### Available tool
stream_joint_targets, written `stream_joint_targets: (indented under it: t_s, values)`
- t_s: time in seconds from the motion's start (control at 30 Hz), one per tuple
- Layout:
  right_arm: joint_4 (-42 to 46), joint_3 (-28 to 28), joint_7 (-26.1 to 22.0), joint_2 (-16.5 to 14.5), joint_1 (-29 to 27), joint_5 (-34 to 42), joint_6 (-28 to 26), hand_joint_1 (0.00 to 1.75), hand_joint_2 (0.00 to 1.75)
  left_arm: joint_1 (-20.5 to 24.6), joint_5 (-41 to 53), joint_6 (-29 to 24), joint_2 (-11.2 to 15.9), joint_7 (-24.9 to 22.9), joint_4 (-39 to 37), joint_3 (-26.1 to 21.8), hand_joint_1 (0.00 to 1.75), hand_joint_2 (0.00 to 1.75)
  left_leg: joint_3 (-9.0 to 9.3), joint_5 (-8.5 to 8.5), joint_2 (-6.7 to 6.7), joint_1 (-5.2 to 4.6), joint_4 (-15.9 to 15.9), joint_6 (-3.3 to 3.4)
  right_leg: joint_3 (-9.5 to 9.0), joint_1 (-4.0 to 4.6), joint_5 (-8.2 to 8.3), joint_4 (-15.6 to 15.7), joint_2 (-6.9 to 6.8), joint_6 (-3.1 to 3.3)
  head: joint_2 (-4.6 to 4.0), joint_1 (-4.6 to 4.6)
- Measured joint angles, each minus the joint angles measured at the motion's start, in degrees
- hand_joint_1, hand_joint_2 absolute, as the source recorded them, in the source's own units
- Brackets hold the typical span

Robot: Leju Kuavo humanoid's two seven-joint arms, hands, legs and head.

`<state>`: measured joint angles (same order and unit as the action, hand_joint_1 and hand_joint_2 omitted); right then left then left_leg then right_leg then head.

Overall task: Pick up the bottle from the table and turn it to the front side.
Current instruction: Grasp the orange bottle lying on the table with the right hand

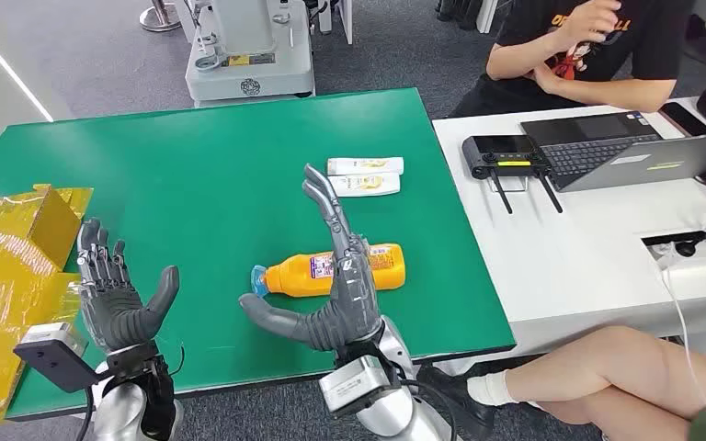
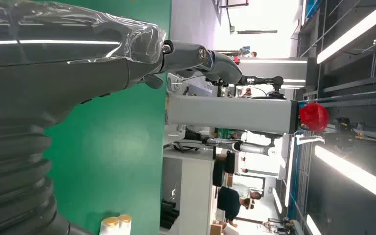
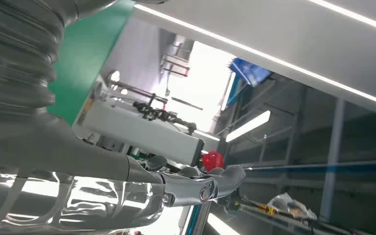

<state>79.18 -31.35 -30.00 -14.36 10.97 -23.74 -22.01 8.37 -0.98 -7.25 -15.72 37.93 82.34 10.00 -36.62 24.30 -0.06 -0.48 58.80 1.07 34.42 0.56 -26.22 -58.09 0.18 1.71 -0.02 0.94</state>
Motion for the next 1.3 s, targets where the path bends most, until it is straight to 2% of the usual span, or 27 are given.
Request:
stream_joint_targets:
  t_s: [0.23, 0.47, 0.67, 0.83, 0.97, 1.2, 1.3]
  values:
    - [-3.2, 4.8, 5.7, 1.9, 2.5, -9.7, 4.8, 0.0, 1.75, -0.2, -0.3, 0.3, 0.0, 0.8, 0.3, -0.8, 0.0, 1.75, 0.0, -0.02, 0.0, 0.0, 0.0, 0.02, -0.01, 0.0, 0.02, 0.0, 0.0, 0.01, 0.0, 0.0]
    - [-9.2, 6.2, 9.2, 8.2, 7.1, -17.0, 10.0, 0.0, 1.75, -0.5, -1.5, 0.0, 0.1, 1.7, 1.1, -0.9, 0.0, 1.75, 0.0, -0.03, -0.08, -0.01, 0.0, 0.02, -0.05, -0.01, 0.04, 0.0, -0.09, 0.02, 0.0, -0.01]
    - [-12.6, 6.5, 10.3, 12.7, 9.7, -17.0, 13.2, 0.0, 1.75, -0.7, -2.1, -0.2, 0.1, 2.0, 1.2, -1.0, 0.0, 1.75, 0.0, -0.02, -0.14, -0.01, 0.0, 0.02, -0.05, -0.01, 0.04, 0.0, -0.12, 0.02, 0.0, -0.01]
    - [-17.7, 5.7, 10.3, 18.5, 15.9, -14.1, 24.7, 0.0, 1.75, -1.0, -3.5, -0.3, 0.2, 2.0, 1.2, -1.0, 0.0, 1.75, 0.0, -0.04, -0.14, -0.01, 0.0, 0.04, -0.06, -0.01, 0.06, 0.0, -0.13, 0.0, 0.0, -0.01]
    - [-22.4, 3.8, 9.8, 22.4, 21.9, -12.5, 31.0, 0.0, 1.75, -1.1, -4.1, -0.1, 0.2, 2.0, 1.2, -0.9, 0.0, 1.75, -0.01, -0.07, -0.14, -0.02, 0.1, 0.04, -0.08, -0.02, 0.11, 0.0, -0.12, -0.02, 0.0, -0.01]
    - [-25.9, 1.6, 9.8, 24.0, 26.6, -11.1, 36.2, 0.0, 1.75, -1.0, -4.5, -0.1, 0.2, 2.0, 1.2, -0.9, 0.0, 1.75, 0.0, -0.08, -0.12, -0.03, 0.1, 0.03, -0.07, -0.02, 0.15, 0.0, -0.08, -0.02, 0.0, -0.02]
    - [-34.7, -3.1, 11.4, 24.3, 36.4, -6.6, 44.3, 0.0, 1.75, -1.0, -5.4, -0.5, 0.3, 2.0, 1.2, -0.9, 0.0, 1.75, 0.01, -0.1, -0.12, -0.01, 0.1, 0.02, -0.07, -0.01, 0.16, 0.0, -0.09, -0.02, 0.0, -0.04]
